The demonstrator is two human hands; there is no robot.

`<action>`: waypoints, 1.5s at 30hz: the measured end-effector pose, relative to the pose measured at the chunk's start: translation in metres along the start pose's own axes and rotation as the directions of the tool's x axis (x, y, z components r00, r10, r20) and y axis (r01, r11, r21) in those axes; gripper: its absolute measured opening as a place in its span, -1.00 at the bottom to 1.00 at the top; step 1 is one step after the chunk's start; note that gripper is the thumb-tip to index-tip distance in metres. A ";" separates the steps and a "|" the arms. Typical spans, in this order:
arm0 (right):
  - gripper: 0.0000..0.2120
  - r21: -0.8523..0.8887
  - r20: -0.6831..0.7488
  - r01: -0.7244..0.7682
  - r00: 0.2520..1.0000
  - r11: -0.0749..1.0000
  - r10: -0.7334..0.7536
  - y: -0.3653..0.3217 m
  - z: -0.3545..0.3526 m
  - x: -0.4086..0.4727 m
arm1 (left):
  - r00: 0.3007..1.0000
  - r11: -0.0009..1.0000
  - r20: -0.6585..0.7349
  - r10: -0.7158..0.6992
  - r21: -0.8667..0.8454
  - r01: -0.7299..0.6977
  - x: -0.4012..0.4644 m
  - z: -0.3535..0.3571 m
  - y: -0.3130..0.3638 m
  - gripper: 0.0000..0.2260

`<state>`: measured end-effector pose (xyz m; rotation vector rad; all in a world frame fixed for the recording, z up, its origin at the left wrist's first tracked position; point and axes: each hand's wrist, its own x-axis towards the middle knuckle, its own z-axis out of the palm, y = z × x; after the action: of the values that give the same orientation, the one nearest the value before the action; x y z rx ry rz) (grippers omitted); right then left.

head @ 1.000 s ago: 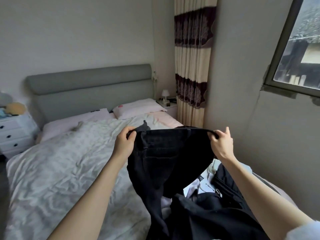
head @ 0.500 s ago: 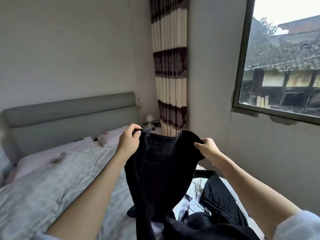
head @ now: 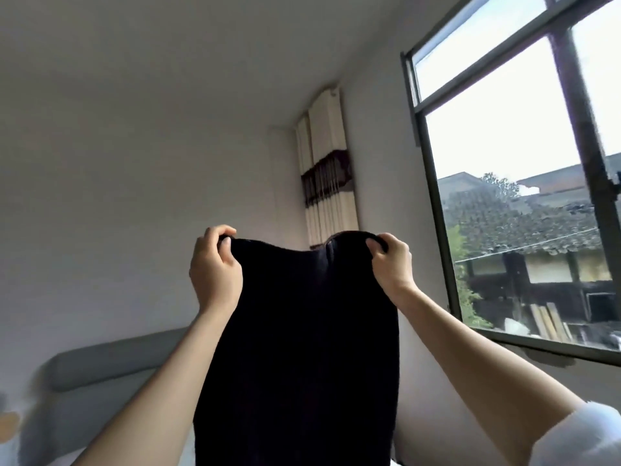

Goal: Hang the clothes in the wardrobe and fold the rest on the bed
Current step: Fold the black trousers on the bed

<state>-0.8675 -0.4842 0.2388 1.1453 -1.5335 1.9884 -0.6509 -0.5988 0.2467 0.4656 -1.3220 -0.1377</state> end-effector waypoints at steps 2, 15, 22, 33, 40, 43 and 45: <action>-0.86 0.068 -0.046 0.058 0.997 0.996 -0.055 -0.035 -0.020 -0.003 | 0.998 0.998 -0.032 0.052 0.038 -0.051 0.007 -0.021 0.036 -0.78; -0.90 0.168 0.023 0.031 0.999 0.985 -0.036 -0.128 -0.163 -0.096 | 0.884 0.982 0.457 -0.100 0.189 0.014 -0.073 -0.156 0.179 -0.66; -0.81 -0.174 0.106 -0.161 0.978 0.972 0.181 -0.112 -0.215 -0.156 | 0.587 0.966 0.771 -0.248 0.146 0.215 -0.137 -0.207 0.162 -0.53; -0.84 -0.722 0.564 0.075 0.640 0.688 0.522 -0.088 -0.343 -0.278 | 0.488 0.865 0.778 -0.395 0.136 0.483 -0.237 -0.277 0.161 -0.61; -0.78 -0.796 0.543 -0.187 0.197 0.575 0.816 -0.046 -0.408 -0.368 | 0.360 0.833 0.846 -0.393 0.162 0.529 -0.301 -0.280 0.204 -0.65; -0.99 -0.783 0.533 -0.281 0.158 0.555 0.831 -0.045 -0.432 -0.388 | 0.317 0.835 0.875 -0.366 0.158 0.528 -0.313 -0.276 0.219 -0.67; -0.96 -0.732 0.522 -0.357 0.255 0.581 0.814 -0.048 -0.442 -0.395 | 0.300 0.862 0.890 -0.344 0.174 0.476 -0.315 -0.272 0.229 -0.76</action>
<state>-0.7616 0.0112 -0.0730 1.4910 -3.2361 1.1018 -0.5085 -0.2123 0.0090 0.6588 -2.2381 -1.0617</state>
